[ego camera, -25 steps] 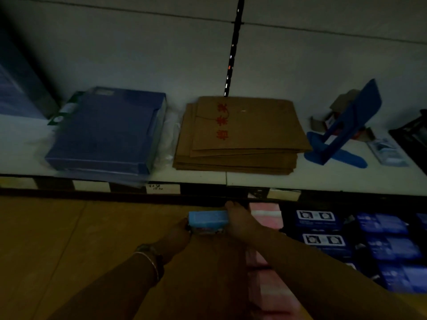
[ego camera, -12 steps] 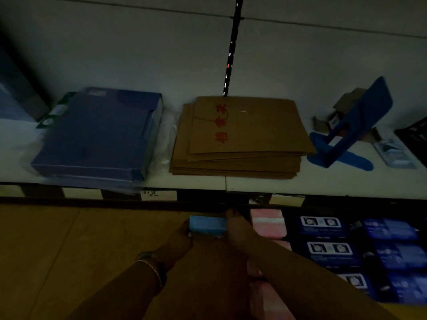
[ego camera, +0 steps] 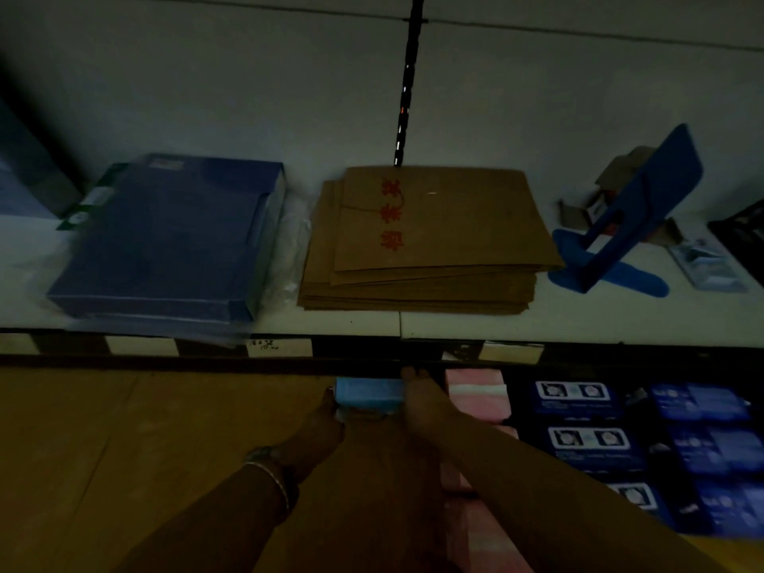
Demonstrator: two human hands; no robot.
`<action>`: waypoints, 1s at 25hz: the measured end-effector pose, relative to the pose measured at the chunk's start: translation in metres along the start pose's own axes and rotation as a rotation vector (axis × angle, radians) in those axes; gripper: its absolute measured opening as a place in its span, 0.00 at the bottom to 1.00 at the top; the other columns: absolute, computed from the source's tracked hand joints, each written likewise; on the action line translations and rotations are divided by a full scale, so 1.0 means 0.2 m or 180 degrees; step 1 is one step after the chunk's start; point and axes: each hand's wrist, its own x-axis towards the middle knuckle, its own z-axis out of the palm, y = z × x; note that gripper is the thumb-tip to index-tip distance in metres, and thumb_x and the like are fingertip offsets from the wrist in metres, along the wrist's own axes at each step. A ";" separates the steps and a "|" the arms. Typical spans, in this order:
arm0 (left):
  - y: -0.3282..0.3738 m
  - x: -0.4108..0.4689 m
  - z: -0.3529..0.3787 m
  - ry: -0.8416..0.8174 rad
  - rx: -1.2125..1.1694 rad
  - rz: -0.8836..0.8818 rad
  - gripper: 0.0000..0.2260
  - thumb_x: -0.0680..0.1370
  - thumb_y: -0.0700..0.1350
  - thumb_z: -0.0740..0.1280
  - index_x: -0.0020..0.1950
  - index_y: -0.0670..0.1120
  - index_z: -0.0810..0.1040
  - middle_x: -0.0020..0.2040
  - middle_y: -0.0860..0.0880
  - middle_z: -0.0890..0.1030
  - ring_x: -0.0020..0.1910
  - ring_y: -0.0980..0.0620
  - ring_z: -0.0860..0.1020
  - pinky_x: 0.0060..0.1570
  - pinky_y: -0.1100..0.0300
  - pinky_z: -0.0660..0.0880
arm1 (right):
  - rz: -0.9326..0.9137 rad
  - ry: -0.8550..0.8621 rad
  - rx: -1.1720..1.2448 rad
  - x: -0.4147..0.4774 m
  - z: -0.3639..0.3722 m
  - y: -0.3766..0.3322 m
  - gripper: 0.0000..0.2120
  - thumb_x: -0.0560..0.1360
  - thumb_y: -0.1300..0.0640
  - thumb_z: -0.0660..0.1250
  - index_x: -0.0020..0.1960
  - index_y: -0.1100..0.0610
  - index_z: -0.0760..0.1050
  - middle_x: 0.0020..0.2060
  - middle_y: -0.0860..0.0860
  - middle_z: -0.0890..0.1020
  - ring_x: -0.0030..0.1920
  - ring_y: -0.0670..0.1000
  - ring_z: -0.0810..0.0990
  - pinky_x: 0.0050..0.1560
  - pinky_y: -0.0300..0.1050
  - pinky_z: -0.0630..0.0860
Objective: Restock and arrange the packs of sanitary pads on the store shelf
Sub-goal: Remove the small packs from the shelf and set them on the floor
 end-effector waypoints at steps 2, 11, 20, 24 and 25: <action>0.00 0.00 0.01 0.0132 -0.0091 -0.0122 0.21 0.81 0.35 0.55 0.73 0.41 0.56 0.67 0.38 0.69 0.63 0.40 0.71 0.59 0.55 0.71 | -0.0027 0.0046 -0.0008 -0.02 -0.01 0.00 0.28 0.76 0.61 0.65 0.72 0.61 0.58 0.68 0.61 0.65 0.67 0.58 0.68 0.65 0.48 0.68; 0.15 -0.14 -0.03 0.0484 -0.0008 0.0006 0.20 0.79 0.35 0.59 0.70 0.37 0.62 0.67 0.38 0.69 0.65 0.41 0.70 0.62 0.56 0.66 | -0.0325 0.0599 -0.0166 -0.14 -0.17 -0.01 0.16 0.77 0.60 0.62 0.63 0.64 0.68 0.61 0.60 0.71 0.60 0.57 0.73 0.54 0.44 0.71; 0.27 -0.23 -0.03 0.0925 0.0270 0.0385 0.17 0.79 0.37 0.59 0.68 0.39 0.68 0.64 0.40 0.73 0.62 0.44 0.72 0.59 0.60 0.68 | -0.0781 0.1440 0.0461 -0.28 -0.37 -0.06 0.11 0.78 0.61 0.59 0.49 0.65 0.78 0.46 0.61 0.82 0.47 0.58 0.80 0.49 0.50 0.75; 0.38 -0.22 0.00 0.1222 -0.0414 0.0687 0.11 0.79 0.39 0.60 0.61 0.41 0.74 0.59 0.42 0.77 0.56 0.45 0.76 0.54 0.59 0.72 | -0.0816 0.1596 0.1343 -0.26 -0.48 -0.09 0.09 0.78 0.63 0.59 0.44 0.62 0.77 0.40 0.58 0.81 0.36 0.52 0.79 0.42 0.45 0.79; 0.41 -0.23 -0.01 0.1264 -0.0638 0.0688 0.10 0.79 0.39 0.61 0.59 0.42 0.75 0.57 0.42 0.78 0.55 0.46 0.77 0.53 0.58 0.73 | -0.0828 0.1661 0.1555 -0.27 -0.51 -0.11 0.09 0.79 0.63 0.59 0.43 0.59 0.76 0.37 0.55 0.80 0.34 0.49 0.78 0.38 0.40 0.78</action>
